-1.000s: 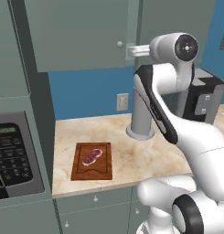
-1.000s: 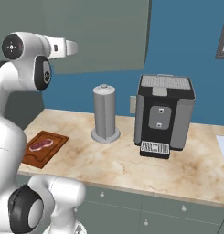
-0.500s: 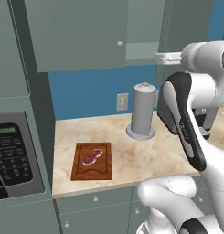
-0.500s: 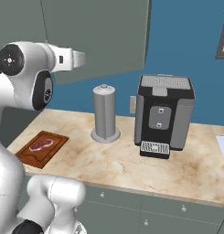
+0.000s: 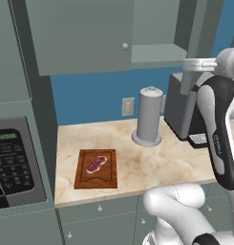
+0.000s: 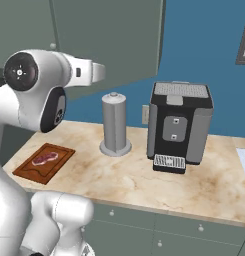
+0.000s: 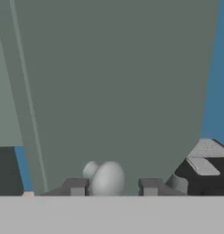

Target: Open the cabinet, retrieve the rolling pin, and place it next to the meat on the cutting board to prepare for tenderizing.

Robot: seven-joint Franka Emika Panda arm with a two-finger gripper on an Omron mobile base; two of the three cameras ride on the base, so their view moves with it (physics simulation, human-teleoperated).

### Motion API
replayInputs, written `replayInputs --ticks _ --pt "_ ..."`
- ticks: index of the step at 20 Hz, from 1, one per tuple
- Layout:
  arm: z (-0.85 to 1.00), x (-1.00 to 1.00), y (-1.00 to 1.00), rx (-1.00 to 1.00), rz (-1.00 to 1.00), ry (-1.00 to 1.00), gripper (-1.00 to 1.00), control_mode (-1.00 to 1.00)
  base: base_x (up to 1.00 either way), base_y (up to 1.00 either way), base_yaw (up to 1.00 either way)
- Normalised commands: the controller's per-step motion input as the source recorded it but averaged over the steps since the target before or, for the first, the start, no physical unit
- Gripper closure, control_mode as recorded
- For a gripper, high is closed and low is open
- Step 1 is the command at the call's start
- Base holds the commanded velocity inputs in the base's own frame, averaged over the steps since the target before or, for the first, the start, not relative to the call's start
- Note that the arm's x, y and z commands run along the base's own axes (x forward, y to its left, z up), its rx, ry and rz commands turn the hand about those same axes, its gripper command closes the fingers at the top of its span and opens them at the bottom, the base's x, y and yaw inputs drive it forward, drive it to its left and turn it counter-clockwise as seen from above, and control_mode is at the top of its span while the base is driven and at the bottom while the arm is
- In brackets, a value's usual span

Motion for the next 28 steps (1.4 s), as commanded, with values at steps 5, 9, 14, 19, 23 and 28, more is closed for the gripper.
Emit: replayInputs --ticks 5,9,14,19,23,28 --pt "0.0 -0.09 -0.03 0.0 0.02 0.01 -1.0 -1.0 0.0 0.0 0.0" --pt "0.0 -0.58 -0.01 0.0 0.01 0.0 -1.0 -1.0 0.0 0.0 0.0" --pt "0.05 -0.88 0.07 -0.01 0.0 -0.02 -1.0 -1.0 0.0 0.0 0.0" --pt "0.17 -0.77 0.45 -0.07 0.0 -0.01 -1.0 -1.0 0.0 0.0 0.0" --pt "0.15 -0.31 0.85 -0.15 0.0 0.01 -1.0 -1.0 0.0 0.0 0.0" --pt "-0.05 0.03 0.94 -0.24 0.0 0.03 -1.0 -1.0 0.0 0.0 0.0"
